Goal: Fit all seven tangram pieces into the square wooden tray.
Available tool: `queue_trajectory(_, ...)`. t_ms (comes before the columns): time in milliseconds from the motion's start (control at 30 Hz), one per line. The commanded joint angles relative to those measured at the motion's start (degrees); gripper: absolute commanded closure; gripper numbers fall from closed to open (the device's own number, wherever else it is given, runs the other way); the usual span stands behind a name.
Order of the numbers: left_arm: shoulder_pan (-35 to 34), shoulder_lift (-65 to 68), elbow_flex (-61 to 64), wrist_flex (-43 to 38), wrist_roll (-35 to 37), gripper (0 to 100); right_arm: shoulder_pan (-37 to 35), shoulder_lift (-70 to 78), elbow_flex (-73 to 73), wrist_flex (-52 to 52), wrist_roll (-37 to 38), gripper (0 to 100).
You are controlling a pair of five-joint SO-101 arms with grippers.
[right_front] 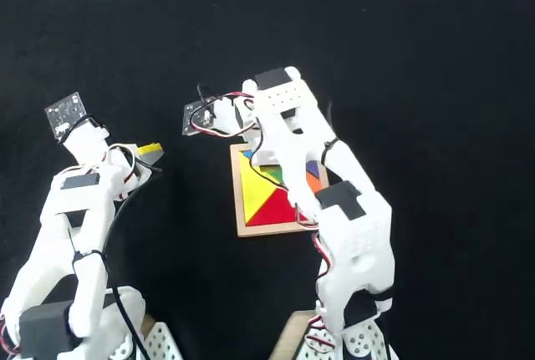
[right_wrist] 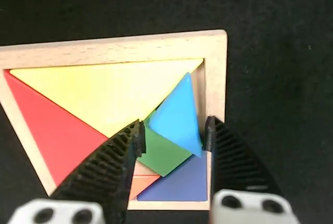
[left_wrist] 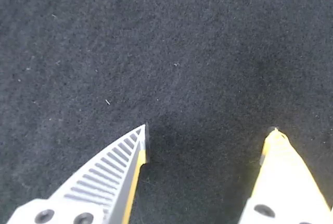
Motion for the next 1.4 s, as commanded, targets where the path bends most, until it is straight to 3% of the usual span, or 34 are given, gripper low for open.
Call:
queue_trajectory(0, 0.84, -0.18, -0.31, -1.05, 0.53, 66, -0.79, -0.84, -1.54, -0.26, 0.44, 80.5)
queue_trajectory(433, 0.84, -0.18, -0.40, -1.05, 0.53, 66, 2.29, -8.04, -3.30, 1.58, -5.36, 81.3)
queue_trajectory(600, 0.84, -0.18, -0.31, -1.05, 0.53, 66, 2.99, -8.04, 0.57, -6.95, -11.78, 99.3)
queue_trajectory(667, 0.84, -0.18, -0.31, -1.05, 0.53, 66, 2.99, -8.04, 3.12, -8.26, -12.57, 96.2)
queue_trajectory(1367, 0.84, -0.18, -0.31, -1.05, 0.53, 66, 1.76, -6.11, 6.90, -11.60, -10.90, 98.7)
